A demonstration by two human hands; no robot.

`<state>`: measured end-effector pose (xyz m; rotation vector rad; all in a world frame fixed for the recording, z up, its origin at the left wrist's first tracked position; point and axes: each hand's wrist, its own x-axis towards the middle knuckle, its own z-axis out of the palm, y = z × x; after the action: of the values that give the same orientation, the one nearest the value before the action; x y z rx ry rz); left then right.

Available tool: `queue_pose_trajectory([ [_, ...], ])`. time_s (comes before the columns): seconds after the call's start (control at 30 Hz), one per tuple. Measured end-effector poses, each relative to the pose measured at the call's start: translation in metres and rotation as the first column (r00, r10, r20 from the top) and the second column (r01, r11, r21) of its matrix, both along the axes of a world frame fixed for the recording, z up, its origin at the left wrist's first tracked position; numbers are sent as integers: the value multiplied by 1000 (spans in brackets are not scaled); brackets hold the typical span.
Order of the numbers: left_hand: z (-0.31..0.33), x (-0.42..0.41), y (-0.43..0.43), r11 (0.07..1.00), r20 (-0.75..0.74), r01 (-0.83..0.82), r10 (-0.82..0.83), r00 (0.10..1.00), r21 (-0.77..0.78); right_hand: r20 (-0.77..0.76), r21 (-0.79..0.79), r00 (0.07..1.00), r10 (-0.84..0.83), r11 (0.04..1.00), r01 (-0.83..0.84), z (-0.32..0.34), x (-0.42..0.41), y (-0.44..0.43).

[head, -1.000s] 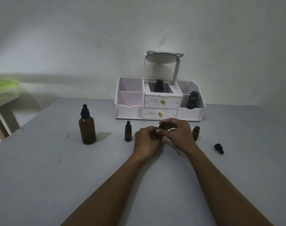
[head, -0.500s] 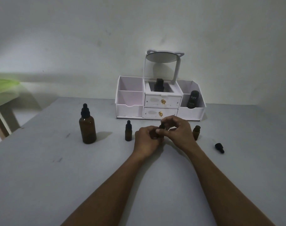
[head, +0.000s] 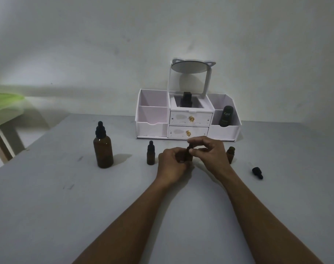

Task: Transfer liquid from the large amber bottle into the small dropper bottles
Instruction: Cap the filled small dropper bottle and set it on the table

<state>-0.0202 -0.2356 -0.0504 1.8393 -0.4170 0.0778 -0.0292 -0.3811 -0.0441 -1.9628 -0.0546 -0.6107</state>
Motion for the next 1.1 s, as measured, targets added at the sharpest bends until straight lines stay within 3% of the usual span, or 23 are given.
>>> queue_pose_trajectory([
  [0.2, -2, 3, -1, 999, 15, -16, 16, 1000, 33, 21, 32, 997, -70, 997, 70, -2, 2, 3],
  [0.4, -5, -1, -3, 1000, -28, -5, 4, 1000, -21, -23, -29, 999, -39, 999, 38, -4, 3, 1],
  [1.1, -9, 4, -4, 1000, 6, 3, -3, 1000, 16, 12, -35, 997, -73, 997, 73, -3, 1, 1],
])
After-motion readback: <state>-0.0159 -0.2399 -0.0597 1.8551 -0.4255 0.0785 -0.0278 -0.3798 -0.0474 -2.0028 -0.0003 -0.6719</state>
